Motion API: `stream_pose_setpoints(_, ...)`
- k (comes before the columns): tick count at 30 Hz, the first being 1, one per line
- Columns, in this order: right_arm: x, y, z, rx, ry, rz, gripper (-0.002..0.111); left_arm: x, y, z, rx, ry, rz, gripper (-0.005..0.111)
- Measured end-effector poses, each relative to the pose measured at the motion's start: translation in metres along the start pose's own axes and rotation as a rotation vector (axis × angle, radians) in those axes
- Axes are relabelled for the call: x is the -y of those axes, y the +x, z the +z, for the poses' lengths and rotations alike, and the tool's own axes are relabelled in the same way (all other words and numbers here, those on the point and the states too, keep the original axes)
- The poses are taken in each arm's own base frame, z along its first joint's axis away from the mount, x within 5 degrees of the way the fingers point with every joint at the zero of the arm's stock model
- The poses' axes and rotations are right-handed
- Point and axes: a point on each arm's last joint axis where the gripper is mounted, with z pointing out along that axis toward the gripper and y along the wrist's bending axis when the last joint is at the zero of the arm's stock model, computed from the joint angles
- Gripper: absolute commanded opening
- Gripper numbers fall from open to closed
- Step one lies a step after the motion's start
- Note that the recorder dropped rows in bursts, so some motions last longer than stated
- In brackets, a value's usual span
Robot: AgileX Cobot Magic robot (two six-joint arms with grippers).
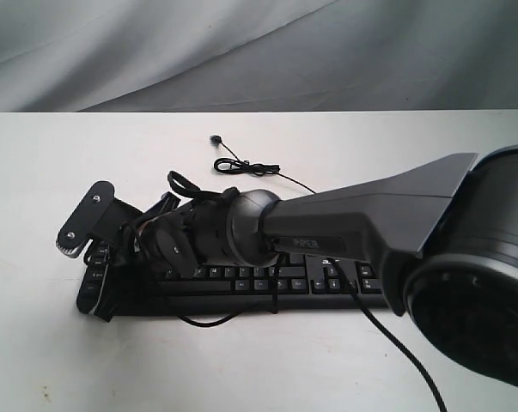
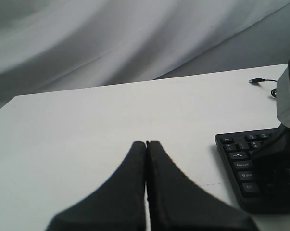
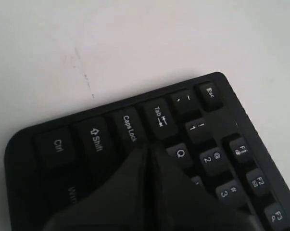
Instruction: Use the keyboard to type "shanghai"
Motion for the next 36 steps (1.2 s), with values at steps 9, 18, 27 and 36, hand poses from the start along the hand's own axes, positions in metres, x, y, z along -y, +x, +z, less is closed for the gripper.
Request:
stream_pose_setpoints(9, 0.002, -0.002, -0.002, 0.003, 0.001, 0.004, 0.0, 0.0, 0.0, 0.0, 0.0, 0.0, 0.0, 0.0)
stream_pose_setpoints(18, 0.023, -0.009, -0.036, 0.016, 0.038, 0.0, 0.0, 0.0, 0.0, 0.0, 0.0, 0.0, 0.0, 0.0)
stream_pose_setpoints(27, 0.045, 0.03, -0.08, -0.028, 0.093, 0.058, 0.0, 0.0, 0.0, 0.0, 0.0, 0.0, 0.0, 0.0)
stream_pose_setpoints(36, 0.06, 0.059, -0.095, -0.078, 0.122, 0.108, 0.0, 0.0, 0.0, 0.0, 0.0, 0.0, 0.0, 0.0)
